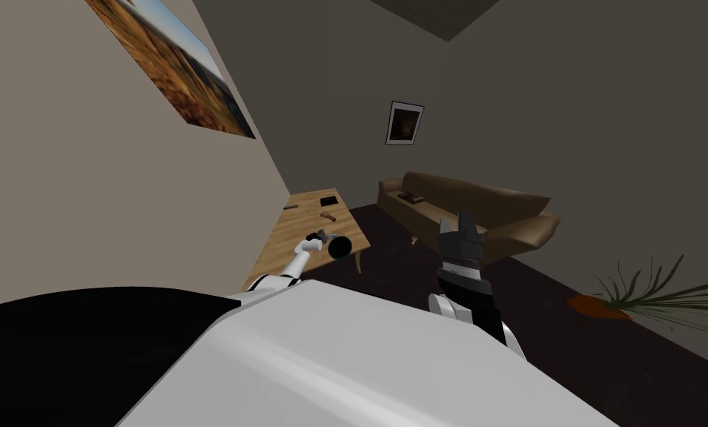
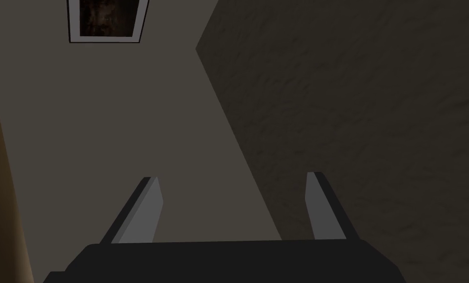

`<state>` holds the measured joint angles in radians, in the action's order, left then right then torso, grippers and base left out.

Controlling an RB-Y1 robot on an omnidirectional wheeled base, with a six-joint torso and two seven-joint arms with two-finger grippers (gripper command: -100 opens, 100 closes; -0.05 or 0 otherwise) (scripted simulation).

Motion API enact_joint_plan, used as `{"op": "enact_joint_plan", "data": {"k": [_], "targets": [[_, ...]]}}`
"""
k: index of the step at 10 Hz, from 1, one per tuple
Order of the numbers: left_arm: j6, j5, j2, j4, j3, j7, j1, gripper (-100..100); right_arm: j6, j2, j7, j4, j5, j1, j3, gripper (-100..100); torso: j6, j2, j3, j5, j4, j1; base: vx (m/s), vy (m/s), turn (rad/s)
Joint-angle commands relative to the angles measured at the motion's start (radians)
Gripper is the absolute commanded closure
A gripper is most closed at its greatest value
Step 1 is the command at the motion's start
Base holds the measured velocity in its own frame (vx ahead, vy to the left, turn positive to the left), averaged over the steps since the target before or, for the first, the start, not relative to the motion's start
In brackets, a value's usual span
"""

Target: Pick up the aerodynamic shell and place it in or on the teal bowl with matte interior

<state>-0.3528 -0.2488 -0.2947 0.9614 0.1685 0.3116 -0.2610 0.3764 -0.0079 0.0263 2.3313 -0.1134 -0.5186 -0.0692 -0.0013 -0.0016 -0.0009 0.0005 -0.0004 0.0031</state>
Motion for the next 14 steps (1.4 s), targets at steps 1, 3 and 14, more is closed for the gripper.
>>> {"op": "enact_joint_plan", "data": {"k": [1,3,14], "targets": [[-0.032,0.007,-0.007,-0.037,0.003,0.015,-0.011,-100,0.000,0.000,0.000,0.000,0.000,0.000,0.000,0,0.000,0.000,0.000,0.000,0.000,0.000,0.026,0.052,-0.096],[-0.062,0.021,-0.009,-0.071,0.009,0.029,-0.019,-100,0.000,0.000,0.000,0.000,0.000,0.000,0.000,0,0.000,-0.001,0.000,0.000,0.000,0.000,0.027,0.054,-0.081],[-0.030,0.020,-0.002,-0.138,0.008,0.025,-0.024,100,0.000,0.000,0.000,0.000,0.000,0.000,0.000,0,0.000,0.001,0.001,-0.001,0.000,-0.003,0.025,0.015,-0.011]]}}
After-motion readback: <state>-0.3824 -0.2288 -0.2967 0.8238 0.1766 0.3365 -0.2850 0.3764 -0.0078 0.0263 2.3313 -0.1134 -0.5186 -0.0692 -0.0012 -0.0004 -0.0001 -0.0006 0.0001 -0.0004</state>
